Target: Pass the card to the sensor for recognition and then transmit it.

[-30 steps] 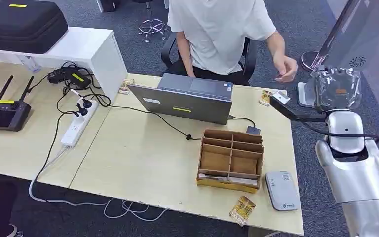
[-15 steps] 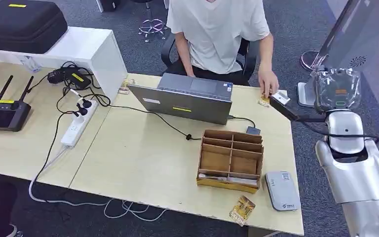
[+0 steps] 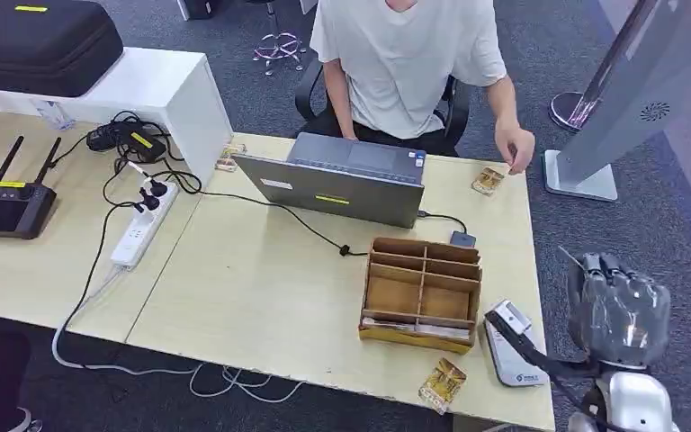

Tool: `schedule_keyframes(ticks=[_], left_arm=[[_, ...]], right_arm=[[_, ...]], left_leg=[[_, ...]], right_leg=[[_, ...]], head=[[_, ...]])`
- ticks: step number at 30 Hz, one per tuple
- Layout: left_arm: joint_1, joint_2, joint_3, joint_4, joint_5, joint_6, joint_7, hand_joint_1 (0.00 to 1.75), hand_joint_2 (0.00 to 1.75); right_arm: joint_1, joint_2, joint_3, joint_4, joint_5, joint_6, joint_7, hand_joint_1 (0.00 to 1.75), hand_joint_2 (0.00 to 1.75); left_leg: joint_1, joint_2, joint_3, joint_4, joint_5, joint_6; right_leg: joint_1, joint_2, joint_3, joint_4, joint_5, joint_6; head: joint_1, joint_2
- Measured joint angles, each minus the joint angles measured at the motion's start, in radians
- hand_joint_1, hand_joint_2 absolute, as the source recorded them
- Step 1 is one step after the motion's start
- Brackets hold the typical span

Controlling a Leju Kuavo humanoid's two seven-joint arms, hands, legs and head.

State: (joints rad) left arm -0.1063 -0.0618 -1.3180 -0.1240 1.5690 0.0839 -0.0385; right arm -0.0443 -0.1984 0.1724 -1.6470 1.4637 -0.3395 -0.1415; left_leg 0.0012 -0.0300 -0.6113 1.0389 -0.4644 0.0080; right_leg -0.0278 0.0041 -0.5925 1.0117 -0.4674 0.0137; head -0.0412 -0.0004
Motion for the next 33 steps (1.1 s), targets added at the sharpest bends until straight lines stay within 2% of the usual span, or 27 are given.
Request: schedule_keyframes(ticks=[4, 10, 14, 21, 25, 29, 33], left_arm=[[0.0, -0.001, 0.0, 0.0, 0.0, 0.001, 0.0, 0.0, 1.75], [0.0, -0.002, 0.002, 0.0, 0.0, 0.001, 0.0, 0.0, 1.75], [-0.006, -0.017, -0.028, 0.0, -0.146, 0.025, -0.024, 0.0, 1.75], [-0.018, -0.032, -0.076, 0.004, -0.165, 0.042, -0.024, 0.0, 1.75], [-0.021, -0.035, -0.086, 0.007, -0.165, 0.042, -0.024, 0.0, 1.75], [-0.023, -0.037, -0.103, 0.01, -0.162, 0.041, -0.027, 0.0, 1.75], [-0.024, -0.037, -0.109, 0.011, -0.162, 0.042, -0.027, 0.0, 1.75]], right_arm=[[0.063, 0.01, -0.03, -0.061, -0.002, 0.0, -0.012, 1.75, 1.75], [0.091, 0.018, -0.051, -0.099, -0.003, 0.0, -0.014, 1.75, 1.75], [0.11, 0.04, -0.064, -0.117, 0.004, 0.001, -0.021, 1.75, 1.75], [0.175, 0.097, -0.087, -0.129, 0.016, -0.001, -0.032, 1.75, 1.75], [0.191, 0.133, -0.094, -0.07, 0.024, 0.02, -0.035, 1.75, 1.75], [0.187, 0.174, -0.094, 0.093, 0.028, -0.03, -0.016, 1.75, 1.75], [0.183, 0.195, -0.094, 0.168, 0.029, -0.041, -0.014, 1.75, 1.75]], left_leg=[[0.0, 0.001, 0.001, 0.0, 0.0, -0.001], [0.0, 0.001, 0.001, 0.0, 0.0, -0.001], [0.0, 0.0, 0.001, 0.0, 0.0, -0.001], [0.0, 0.001, 0.001, 0.0, 0.0, -0.001], [0.0, 0.001, 0.001, -0.001, 0.0, -0.001], [0.0, 0.0, 0.001, -0.001, 0.0, -0.001], [0.0, 0.001, 0.001, 0.0, 0.0, -0.001]], right_leg=[[0.0, 0.002, 0.0, 0.0, 0.0, 0.0], [0.0, 0.002, 0.0, 0.0, 0.001, 0.0], [0.0, 0.001, 0.001, 0.0, 0.001, 0.0], [0.0, 0.002, 0.0, 0.0, 0.0, 0.0], [0.0, 0.002, 0.001, 0.0, 0.0, 0.0], [0.0, 0.001, 0.001, 0.0, 0.0, 0.0], [0.0, 0.002, 0.001, 0.0, 0.0, 0.0]], head=[[0.0, 0.0], [0.0, 0.0], [0.0, 0.0], [0.0, 0.0], [0.0, 0.0], [0.0, 0.0], [0.0, 0.0]])
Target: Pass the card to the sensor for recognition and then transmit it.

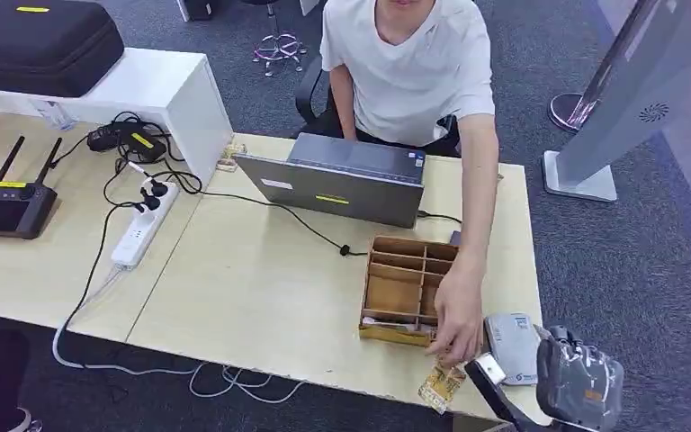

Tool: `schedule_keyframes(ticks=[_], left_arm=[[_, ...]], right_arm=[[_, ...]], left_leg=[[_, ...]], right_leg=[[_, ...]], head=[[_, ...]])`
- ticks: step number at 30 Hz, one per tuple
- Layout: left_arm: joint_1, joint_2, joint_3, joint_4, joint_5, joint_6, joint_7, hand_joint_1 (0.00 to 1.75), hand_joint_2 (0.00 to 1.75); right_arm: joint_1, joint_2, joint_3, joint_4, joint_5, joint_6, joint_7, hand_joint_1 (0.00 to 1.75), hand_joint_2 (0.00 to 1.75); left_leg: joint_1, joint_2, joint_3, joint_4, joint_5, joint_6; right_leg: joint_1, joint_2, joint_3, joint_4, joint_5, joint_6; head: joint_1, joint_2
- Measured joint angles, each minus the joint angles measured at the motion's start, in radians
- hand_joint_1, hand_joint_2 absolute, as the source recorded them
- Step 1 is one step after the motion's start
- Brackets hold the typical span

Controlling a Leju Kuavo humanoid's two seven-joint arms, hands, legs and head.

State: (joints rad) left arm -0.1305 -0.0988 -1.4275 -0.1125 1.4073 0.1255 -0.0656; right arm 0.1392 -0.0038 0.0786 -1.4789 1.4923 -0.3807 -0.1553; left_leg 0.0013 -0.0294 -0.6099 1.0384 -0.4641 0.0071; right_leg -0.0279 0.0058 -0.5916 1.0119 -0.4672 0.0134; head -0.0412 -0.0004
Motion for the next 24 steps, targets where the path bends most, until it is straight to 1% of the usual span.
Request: schedule_keyframes(ticks=[5, 8, 13, 17, 19, 21, 24], left_arm=[[0.0, -0.001, -0.005, 0.002, 0.002, -0.001, 0.0, 0.0, 1.75], [-0.002, -0.003, -0.016, 0.002, 0.003, -0.002, 0.0, 0.0, 1.75], [-0.004, -0.003, -0.03, 0.003, 0.005, -0.003, 0.0, 0.0, 1.75], [-0.006, -0.004, -0.044, 0.003, 0.005, -0.004, 0.0, 0.0, 1.75], [-0.006, -0.004, -0.048, 0.004, 0.005, -0.004, 0.0, 0.0, 1.75], [-0.006, -0.005, -0.051, 0.004, 0.005, -0.004, 0.0, 0.0, 1.75], [-0.006, -0.005, -0.055, 0.004, 0.005, -0.004, 0.0, 0.0, 1.75]], right_arm=[[-0.009, 0.013, 0.0, 0.051, 0.0, 0.011, 0.0, 1.75, 1.75], [-0.026, 0.02, 0.0, 0.115, 0.004, 0.009, 0.021, 1.75, 1.75], [-0.088, 0.025, -0.011, 0.265, 0.004, -0.031, 0.067, 1.75, 1.75], [-0.147, 0.025, -0.037, 0.38, 0.005, -0.051, 0.084, 1.75, 1.75], [-0.169, 0.025, -0.051, 0.425, 0.005, -0.057, 0.086, 1.75, 1.75], [-0.188, 0.025, -0.058, 0.454, 0.005, -0.062, 0.087, 1.75, 1.75], [-0.202, 0.027, -0.067, 0.479, 0.005, -0.062, 0.087, 1.75, 1.75]], left_leg=[[0.0, 0.0, 0.0, 0.0, 0.0, 0.0], [0.0, 0.0, 0.0, 0.0, 0.0, 0.0], [0.0, 0.0, 0.002, 0.0, 0.0, 0.0], [0.0, 0.001, 0.006, 0.0, 0.0, 0.0], [0.0, 0.0, 0.009, 0.0, -0.001, 0.0], [0.0, 0.001, 0.012, 0.0, -0.001, 0.001], [0.0, 0.0, 0.015, 0.0, -0.002, 0.001]], right_leg=[[0.0, 0.0, 0.0, 0.0, 0.0, 0.0], [0.0, 0.0, 0.0, 0.0, 0.0, 0.0], [0.0, 0.0, 0.001, 0.0, 0.0, 0.0], [0.0, 0.001, 0.005, -0.001, 0.0, 0.0], [0.0, 0.001, 0.007, -0.001, -0.002, 0.002], [0.0, 0.001, 0.01, -0.002, -0.003, 0.001], [0.0, 0.001, 0.014, -0.003, -0.003, 0.001]], head=[[0.0, 0.0], [0.0, 0.0], [0.0, 0.0], [0.0, 0.0], [0.0, 0.0], [0.0, 0.0], [0.0, 0.0]])
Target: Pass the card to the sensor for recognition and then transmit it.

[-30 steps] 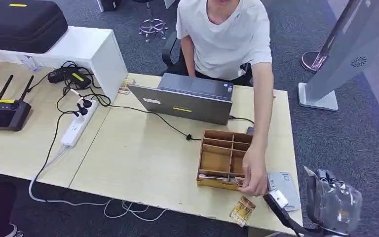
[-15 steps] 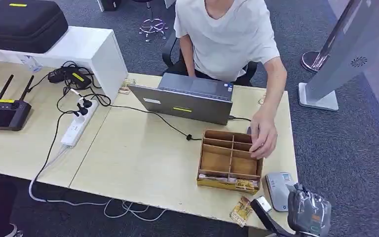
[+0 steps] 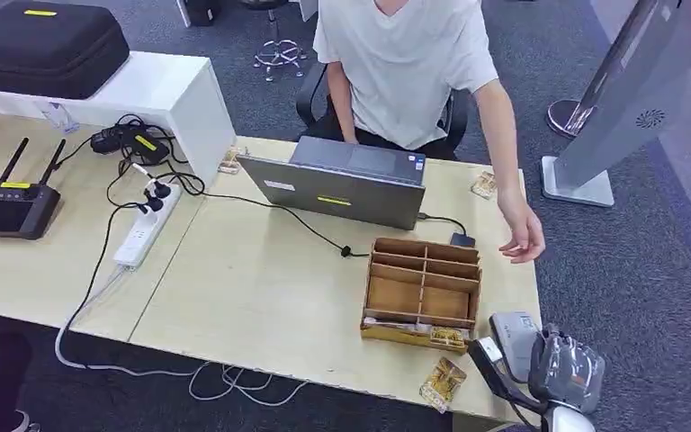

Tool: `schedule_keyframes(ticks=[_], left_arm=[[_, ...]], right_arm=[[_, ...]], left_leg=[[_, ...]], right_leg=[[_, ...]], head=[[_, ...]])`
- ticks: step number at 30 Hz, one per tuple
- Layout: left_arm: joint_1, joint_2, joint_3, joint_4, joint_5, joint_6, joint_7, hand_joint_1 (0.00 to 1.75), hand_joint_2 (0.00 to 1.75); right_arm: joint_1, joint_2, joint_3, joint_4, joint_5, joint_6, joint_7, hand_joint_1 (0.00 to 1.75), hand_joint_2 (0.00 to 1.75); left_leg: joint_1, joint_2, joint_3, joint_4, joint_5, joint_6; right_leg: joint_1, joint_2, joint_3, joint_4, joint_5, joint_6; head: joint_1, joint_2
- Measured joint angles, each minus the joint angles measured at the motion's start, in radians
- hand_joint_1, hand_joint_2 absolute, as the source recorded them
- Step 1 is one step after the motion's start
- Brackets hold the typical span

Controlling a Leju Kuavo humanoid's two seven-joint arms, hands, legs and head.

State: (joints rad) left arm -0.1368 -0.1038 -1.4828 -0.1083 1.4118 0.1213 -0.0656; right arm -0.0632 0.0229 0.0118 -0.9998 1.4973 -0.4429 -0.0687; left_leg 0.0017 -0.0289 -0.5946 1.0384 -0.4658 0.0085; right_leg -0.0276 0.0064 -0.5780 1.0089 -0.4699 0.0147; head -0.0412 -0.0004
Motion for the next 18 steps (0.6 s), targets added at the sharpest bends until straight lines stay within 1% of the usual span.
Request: schedule_keyframes(ticks=[5, 7, 10, 13, 18], left_arm=[[0.0, 0.0, -0.013, 0.002, -0.001, 0.0, 0.004, 0.0, 1.75], [-0.001, 0.0, -0.016, 0.002, -0.003, 0.001, 0.011, 0.0, 1.75], [-0.001, 0.0, -0.022, 0.003, -0.022, -0.001, 0.016, 0.0, 1.75], [-0.002, 0.0, -0.029, 0.003, -0.032, -0.002, 0.021, 0.0, 1.75], [-0.003, 0.0, -0.032, 0.003, -0.037, -0.003, 0.021, 0.0, 1.75]], right_arm=[[-0.004, 0.001, -0.005, -0.003, 0.0, -0.008, -0.001, 1.75, 1.75], [0.008, 0.005, -0.006, -0.053, 0.0, 0.006, -0.014, 1.75, 1.75], [0.015, 0.011, -0.006, -0.167, 0.0, 0.059, -0.031, 1.75, 1.75], [-0.01, 0.013, -0.005, -0.272, 0.0, 0.106, -0.034, 1.75, 1.75], [-0.021, 0.013, -0.005, -0.349, 0.0, 0.107, -0.034, 1.75, 1.75]], left_leg=[[0.0, 0.0, 0.001, 0.001, 0.001, 0.001], [0.0, 0.0, -0.001, 0.001, 0.001, 0.002], [-0.001, 0.0, -0.006, 0.001, 0.003, 0.001], [-0.001, 0.0, -0.007, 0.001, 0.003, 0.002], [-0.001, -0.001, -0.007, 0.001, 0.003, 0.002]], right_leg=[[0.0, 0.0, 0.002, 0.0, 0.002, 0.002], [-0.001, 0.0, 0.003, 0.0, 0.002, 0.002], [-0.001, 0.0, -0.002, 0.001, 0.005, 0.001], [-0.001, 0.0, -0.004, 0.001, 0.005, 0.002], [-0.001, 0.0, -0.004, 0.001, 0.005, 0.002]], head=[[0.0, 0.0], [0.0, 0.0], [0.0, 0.0], [0.0, 0.0], [0.0, 0.0]])
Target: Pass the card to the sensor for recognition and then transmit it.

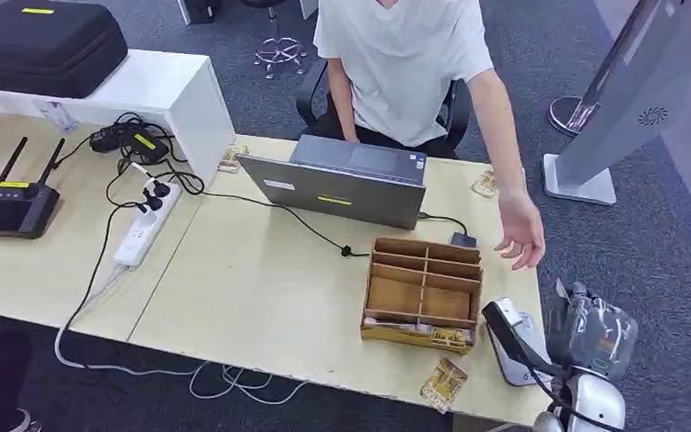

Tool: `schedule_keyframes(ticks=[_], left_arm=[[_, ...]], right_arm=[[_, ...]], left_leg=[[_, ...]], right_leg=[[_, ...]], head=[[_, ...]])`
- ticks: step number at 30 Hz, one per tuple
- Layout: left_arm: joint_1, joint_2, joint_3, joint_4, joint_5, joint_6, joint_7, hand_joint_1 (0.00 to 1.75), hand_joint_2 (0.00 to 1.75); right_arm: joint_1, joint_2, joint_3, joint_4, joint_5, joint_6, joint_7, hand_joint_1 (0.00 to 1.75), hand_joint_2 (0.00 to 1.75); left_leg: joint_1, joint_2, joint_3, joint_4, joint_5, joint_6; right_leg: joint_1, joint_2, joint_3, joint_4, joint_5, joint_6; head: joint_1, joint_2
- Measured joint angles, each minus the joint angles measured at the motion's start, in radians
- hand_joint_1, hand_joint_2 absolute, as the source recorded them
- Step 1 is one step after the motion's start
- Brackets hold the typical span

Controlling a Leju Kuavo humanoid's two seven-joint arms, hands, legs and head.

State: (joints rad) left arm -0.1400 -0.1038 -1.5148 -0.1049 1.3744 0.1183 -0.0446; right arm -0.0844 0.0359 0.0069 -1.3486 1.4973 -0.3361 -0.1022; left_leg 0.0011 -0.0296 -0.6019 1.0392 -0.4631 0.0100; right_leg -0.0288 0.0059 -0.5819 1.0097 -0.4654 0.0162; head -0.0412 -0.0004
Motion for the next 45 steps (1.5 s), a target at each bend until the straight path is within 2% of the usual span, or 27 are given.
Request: schedule_keyframes(ticks=[4, 9, 13, 16, 19, 23, 24, 33, 38, 43, 44, 45], left_arm=[[-0.001, 0.0, -0.002, 0.0, -0.018, 0.0, 0.002, 0.0, 1.75], [-0.002, 0.002, -0.002, 0.0, -0.045, -0.003, 0.005, 0.0, 1.75], [-0.003, 0.002, -0.002, 0.0, -0.092, -0.006, 0.011, 0.0, 1.75], [-0.005, 0.003, -0.002, 0.0, -0.119, -0.011, 0.012, 0.0, 1.75], [-0.009, 0.002, -0.003, 0.0, -0.132, -0.014, 0.011, 0.0, 1.75], [-0.009, 0.002, -0.003, 0.0, -0.135, -0.015, 0.011, 0.0, 1.75], [-0.01, 0.002, -0.003, 0.0, -0.135, -0.015, 0.011, 0.0, 1.75], [-0.011, 0.002, -0.003, 0.0, -0.137, -0.022, 0.01, 0.0, 1.75], [-0.011, 0.002, -0.003, 0.0, -0.137, -0.021, 0.012, 0.0, 1.75], [-0.011, 0.002, -0.003, 0.0, -0.135, -0.021, 0.013, 0.0, 1.75], [-0.011, 0.002, -0.003, 0.0, -0.135, -0.021, 0.013, 0.0, 1.75], [-0.011, 0.002, -0.003, 0.0, -0.135, -0.021, 0.013, 0.0, 1.75]], right_arm=[[-0.026, 0.0, 0.003, -0.034, 0.0, -0.014, 0.0, 1.75, 1.75], [-0.138, -0.005, 0.042, -0.072, 0.0, 0.048, 0.02, 1.75, 1.75], [-0.254, -0.009, 0.097, -0.063, 0.0, 0.104, 0.072, 1.75, 1.75], [-0.368, -0.01, 0.141, 0.006, 0.0, 0.148, 0.134, 1.75, 1.75], [-0.489, -0.012, 0.183, 0.129, 0.0, 0.15, 0.184, 1.75, 1.75], [-0.588, -0.012, 0.212, 0.269, 0.0, 0.141, 0.21, 1.75, 1.75], [-0.601, -0.012, 0.217, 0.296, 0.0, 0.138, 0.21, 0.0, 1.75], [-0.622, -0.012, 0.262, 0.397, 0.0, 0.12, 0.198, 0.0, 1.75], [-0.588, -0.013, 0.267, 0.381, 0.0, 0.099, 0.154, 0.0, 1.75], [-0.545, -0.013, 0.267, 0.34, 0.0, 0.099, 0.147, 0.0, 1.75], [-0.542, -0.013, 0.267, 0.333, 0.0, 0.1, 0.147, 0.0, 0.0], [-0.539, -0.013, 0.267, 0.328, 0.0, 0.101, 0.147, 0.0, 1.75]], left_leg=[[0.0, 0.0, -0.002, 0.0, 0.0, 0.0], [0.0, 0.001, -0.002, 0.0, 0.001, -0.001], [0.0, 0.001, -0.003, 0.0, 0.002, -0.001], [0.0, 0.002, -0.003, 0.0, 0.002, -0.001], [0.0, 0.001, -0.003, 0.0, 0.004, -0.001], [0.0, 0.0, -0.003, 0.0, 0.004, -0.001], [0.0, 0.0, -0.003, 0.0, 0.004, -0.001], [0.0, -0.002, -0.004, 0.0, 0.003, -0.001], [0.0, -0.002, -0.004, 0.0, 0.003, -0.001], [0.0, -0.002, -0.004, 0.0, 0.003, -0.001], [0.0, -0.002, -0.004, 0.0, 0.003, -0.001], [0.0, -0.002, -0.004, 0.0, 0.003, -0.001]], right_leg=[[0.0, 0.0, -0.002, 0.001, 0.0, 0.0], [0.0, 0.001, -0.003, 0.001, 0.0, 0.0], [0.0, 0.001, -0.003, 0.001, 0.001, 0.0], [0.0, 0.002, -0.003, 0.002, 0.001, 0.0], [0.0, 0.002, -0.003, 0.001, 0.002, 0.0], [0.0, 0.001, -0.003, 0.001, 0.002, 0.0], [0.0, 0.0, -0.003, 0.001, 0.002, 0.0], [0.0, -0.001, -0.004, 0.001, 0.001, 0.0], [0.0, -0.002, -0.005, 0.001, 0.001, 0.0], [0.0, -0.001, -0.005, 0.001, 0.001, 0.0], [0.0, -0.001, -0.005, 0.001, 0.001, 0.0], [0.0, -0.001, -0.005, 0.001, 0.001, 0.0]], head=[[0.0, 0.0], [0.0, 0.0], [0.0, 0.0], [0.0, 0.0], [0.0, 0.0], [0.0, 0.0], [0.0, 0.0], [0.0, 0.0], [0.0, 0.0], [0.0, 0.0], [0.0, 0.0], [0.0, 0.0]])
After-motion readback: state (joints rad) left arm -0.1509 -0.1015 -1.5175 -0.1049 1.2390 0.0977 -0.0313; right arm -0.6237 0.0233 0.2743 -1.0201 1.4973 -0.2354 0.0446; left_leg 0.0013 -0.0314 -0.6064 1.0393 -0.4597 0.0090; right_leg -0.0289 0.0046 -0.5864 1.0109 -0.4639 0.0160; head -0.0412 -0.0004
